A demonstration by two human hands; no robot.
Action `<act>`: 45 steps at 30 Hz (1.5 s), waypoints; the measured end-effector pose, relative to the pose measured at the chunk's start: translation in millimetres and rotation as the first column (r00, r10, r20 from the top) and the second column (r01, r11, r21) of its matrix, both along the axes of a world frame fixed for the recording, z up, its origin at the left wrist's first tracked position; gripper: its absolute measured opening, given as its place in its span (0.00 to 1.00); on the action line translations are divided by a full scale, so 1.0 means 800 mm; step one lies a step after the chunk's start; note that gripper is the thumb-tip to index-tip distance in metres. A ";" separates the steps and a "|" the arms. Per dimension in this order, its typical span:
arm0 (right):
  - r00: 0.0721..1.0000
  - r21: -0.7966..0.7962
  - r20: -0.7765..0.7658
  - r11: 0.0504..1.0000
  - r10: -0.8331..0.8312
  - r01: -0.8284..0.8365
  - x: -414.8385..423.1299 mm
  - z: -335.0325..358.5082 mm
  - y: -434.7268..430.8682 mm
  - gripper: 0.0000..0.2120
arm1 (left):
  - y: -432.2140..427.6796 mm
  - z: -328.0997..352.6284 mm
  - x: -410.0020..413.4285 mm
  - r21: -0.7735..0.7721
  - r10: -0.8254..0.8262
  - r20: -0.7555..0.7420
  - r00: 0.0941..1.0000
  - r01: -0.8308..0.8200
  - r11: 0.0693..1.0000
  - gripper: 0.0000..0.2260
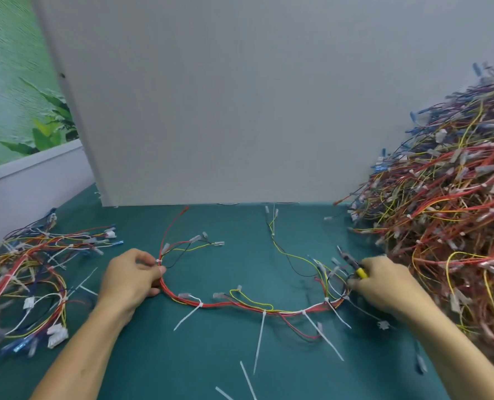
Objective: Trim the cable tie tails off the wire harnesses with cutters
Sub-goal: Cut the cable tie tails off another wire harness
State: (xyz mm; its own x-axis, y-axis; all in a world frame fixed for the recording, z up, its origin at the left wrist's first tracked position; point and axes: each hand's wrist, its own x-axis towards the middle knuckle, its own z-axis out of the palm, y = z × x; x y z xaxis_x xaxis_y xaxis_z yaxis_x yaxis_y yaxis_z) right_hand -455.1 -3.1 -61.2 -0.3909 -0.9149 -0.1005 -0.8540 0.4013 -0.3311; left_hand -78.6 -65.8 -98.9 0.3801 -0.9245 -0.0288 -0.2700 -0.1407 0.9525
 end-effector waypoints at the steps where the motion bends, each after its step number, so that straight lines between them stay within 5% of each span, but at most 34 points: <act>1: 1.000 -0.014 0.019 1.000 0.002 -0.002 0.004 -0.001 0.002 0.09 | 0.000 -0.001 0.001 -0.004 0.003 0.049 0.999 -0.003 1.000 0.08; 6: 0.963 0.007 0.245 0.993 0.110 -0.115 0.019 0.002 0.012 0.06 | 0.003 0.004 0.007 -0.002 -0.002 0.330 0.944 0.003 1.000 0.10; 11: 0.812 0.008 0.544 0.966 0.214 -0.260 0.015 0.016 0.023 0.05 | 0.007 0.011 0.006 0.015 -0.029 0.580 0.814 0.025 1.000 0.10; 17: 0.706 -0.242 0.662 0.963 0.252 -0.117 -0.012 0.031 0.024 0.03 | 0.017 0.024 -0.002 -0.024 0.016 0.645 0.764 -0.001 1.000 0.03; 23: 0.782 -0.143 0.564 0.964 0.267 -0.226 -0.015 0.033 0.028 0.04 | 0.039 0.063 -0.039 -0.273 0.090 0.709 0.699 0.154 0.950 0.03; 27: 0.848 0.016 0.471 0.959 0.243 -0.283 -0.012 0.030 0.033 0.03 | 0.075 0.093 -0.100 -0.444 -0.014 0.690 0.724 0.439 0.781 0.02; 29: 0.871 0.074 0.441 0.959 0.216 -0.275 -0.010 0.027 0.033 0.02 | 0.093 0.101 -0.136 -0.448 -0.122 0.741 0.660 0.622 0.642 0.02; 31: 0.886 0.087 0.416 0.961 0.203 -0.261 -0.008 0.025 0.032 0.02 | 0.108 0.098 -0.176 -0.379 -0.229 0.828 0.513 0.811 0.447 0.03; 34: 0.854 0.053 0.487 0.970 0.182 -0.237 -0.006 0.022 0.030 0.04 | 0.120 0.070 -0.236 -0.088 -0.335 0.928 0.163 0.970 0.228 0.07; 36: 0.831 0.051 0.527 0.970 0.177 -0.238 -0.007 0.021 0.030 0.06 | 0.119 0.050 -0.265 0.108 -0.306 0.952 -0.015 0.951 0.288 0.10; 38: 0.804 0.036 0.560 0.964 0.200 -0.265 -0.006 0.019 0.030 0.07 | 0.114 0.037 -0.276 0.181 -0.245 0.966 -0.077 0.880 0.439 0.10; 41: 0.753 -0.017 0.605 0.949 0.259 -0.314 -0.004 0.020 0.029 0.10 | 0.105 0.017 -0.277 0.191 -0.298 0.955 -0.003 0.774 0.604 0.13; 45: 0.764 -0.028 0.585 0.947 0.274 -0.319 -0.008 0.018 0.024 0.10 | 0.098 0.002 -0.272 0.155 -0.410 0.895 0.176 0.739 0.655 0.15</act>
